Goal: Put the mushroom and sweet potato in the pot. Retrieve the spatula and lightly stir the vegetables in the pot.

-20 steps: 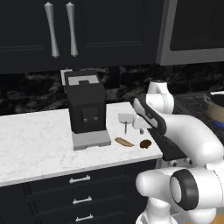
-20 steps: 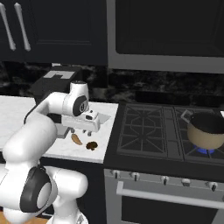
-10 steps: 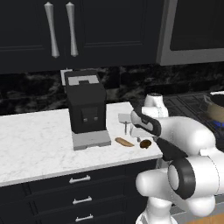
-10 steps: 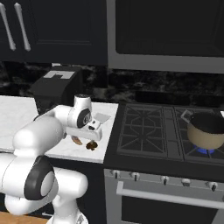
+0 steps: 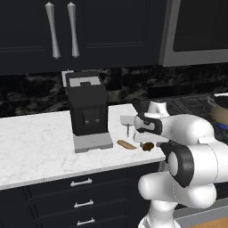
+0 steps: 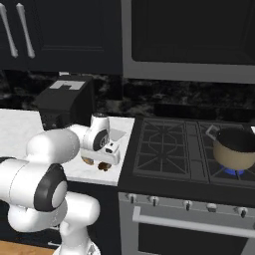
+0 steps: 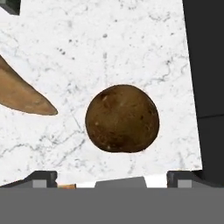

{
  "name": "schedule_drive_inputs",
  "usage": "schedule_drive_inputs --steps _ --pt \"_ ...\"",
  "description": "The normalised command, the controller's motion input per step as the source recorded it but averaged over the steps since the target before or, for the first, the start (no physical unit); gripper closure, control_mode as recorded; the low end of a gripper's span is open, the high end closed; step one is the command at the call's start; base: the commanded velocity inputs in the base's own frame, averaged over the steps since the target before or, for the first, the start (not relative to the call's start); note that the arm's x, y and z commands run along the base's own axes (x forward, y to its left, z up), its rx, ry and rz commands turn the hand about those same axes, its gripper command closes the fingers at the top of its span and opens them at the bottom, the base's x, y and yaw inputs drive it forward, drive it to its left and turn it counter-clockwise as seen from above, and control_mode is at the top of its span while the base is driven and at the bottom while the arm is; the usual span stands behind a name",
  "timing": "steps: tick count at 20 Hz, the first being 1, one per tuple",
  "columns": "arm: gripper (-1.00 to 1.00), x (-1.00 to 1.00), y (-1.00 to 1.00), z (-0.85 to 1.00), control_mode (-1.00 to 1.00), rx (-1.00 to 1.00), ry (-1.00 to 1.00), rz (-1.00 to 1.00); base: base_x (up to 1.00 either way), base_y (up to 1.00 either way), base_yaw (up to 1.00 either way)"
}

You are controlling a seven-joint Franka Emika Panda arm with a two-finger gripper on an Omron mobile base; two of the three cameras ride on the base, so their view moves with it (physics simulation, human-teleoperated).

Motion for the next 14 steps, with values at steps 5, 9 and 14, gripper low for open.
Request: schedule_drive_inputs --steps 5,9,14 --pt "-1.00 0.21 0.00 -0.23 -1.00 0.03 0.00 -0.04 0.00 0.00 0.00" --pt "-1.00 0.18 0.00 -0.19 -1.00 0.01 0.00 -0.04 0.00 0.00 0.00" --pt "-1.00 0.23 0.00 -0.20 -1.00 0.02 0.00 -0.04 0.00 0.00 0.00"
